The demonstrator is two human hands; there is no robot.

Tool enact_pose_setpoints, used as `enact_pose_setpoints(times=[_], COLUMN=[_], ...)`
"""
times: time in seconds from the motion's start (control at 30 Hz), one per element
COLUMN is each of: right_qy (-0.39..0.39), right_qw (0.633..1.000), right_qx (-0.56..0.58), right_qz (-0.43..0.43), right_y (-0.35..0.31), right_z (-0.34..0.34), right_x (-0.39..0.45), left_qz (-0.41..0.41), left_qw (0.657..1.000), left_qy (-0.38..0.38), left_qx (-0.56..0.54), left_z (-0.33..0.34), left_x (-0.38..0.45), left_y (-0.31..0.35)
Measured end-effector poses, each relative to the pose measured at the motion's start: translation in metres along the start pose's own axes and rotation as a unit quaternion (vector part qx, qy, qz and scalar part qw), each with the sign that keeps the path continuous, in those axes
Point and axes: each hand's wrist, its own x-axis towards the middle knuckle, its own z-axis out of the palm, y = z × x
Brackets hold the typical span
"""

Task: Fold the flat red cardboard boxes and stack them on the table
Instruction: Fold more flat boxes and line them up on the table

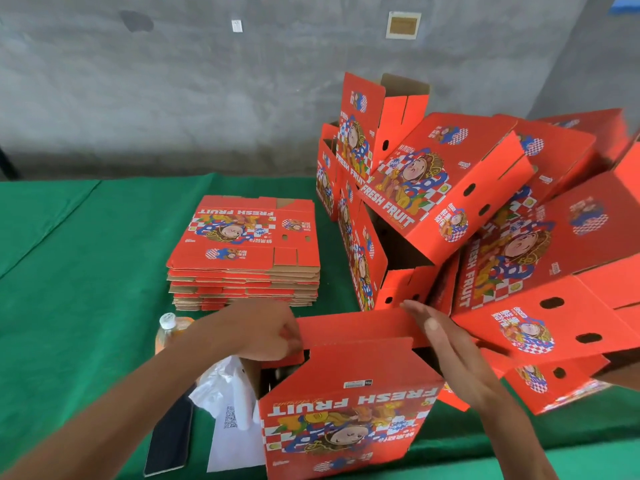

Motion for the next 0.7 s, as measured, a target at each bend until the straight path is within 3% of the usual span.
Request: enact_pose_setpoints(times=[0.13, 0.23, 0.3, 0.4, 0.47, 0.57, 0.63, 0.7], right_qy=[-0.049, -0.080, -0.084, -0.070, -0.054, -0.023, -0.022, -0.018], right_qw=[0.999, 0.996, 0.995, 0.995, 0.997, 0.998, 0.999, 0.999], right_qx=[-0.005, -0.021, -0.045, -0.069, -0.041, 0.034, 0.033, 0.036], right_qz=[0.021, 0.011, -0.006, -0.018, 0.025, 0.042, 0.007, -0.001], right_y=[-0.005, -0.005, -0.004, 0.004, 0.009, 0.009, 0.009, 0.008], right_z=[0.004, 0.008, 0.011, 0.014, 0.018, 0.020, 0.017, 0.013], right_x=[-0.002, -0.001, -0.002, 0.011, 0.022, 0.015, 0.005, 0.004], left_qz=[-0.019, 0.018, 0.074, 0.129, 0.099, 0.094, 0.137, 0.157], left_qw=[0.997, 0.998, 0.995, 0.953, 0.937, 0.944, 0.902, 0.869], left_qy=[0.069, 0.054, 0.029, 0.058, 0.116, 0.052, 0.102, 0.101], left_qx=[-0.024, -0.009, -0.061, -0.267, -0.315, -0.311, -0.397, -0.458], left_z=[0.007, 0.007, 0.009, 0.022, 0.042, 0.052, 0.058, 0.063], left_x=[0.024, 0.040, 0.049, 0.052, 0.061, 0.070, 0.071, 0.059], left_y=[0.006, 0.022, 0.036, 0.053, 0.061, 0.064, 0.060, 0.046])
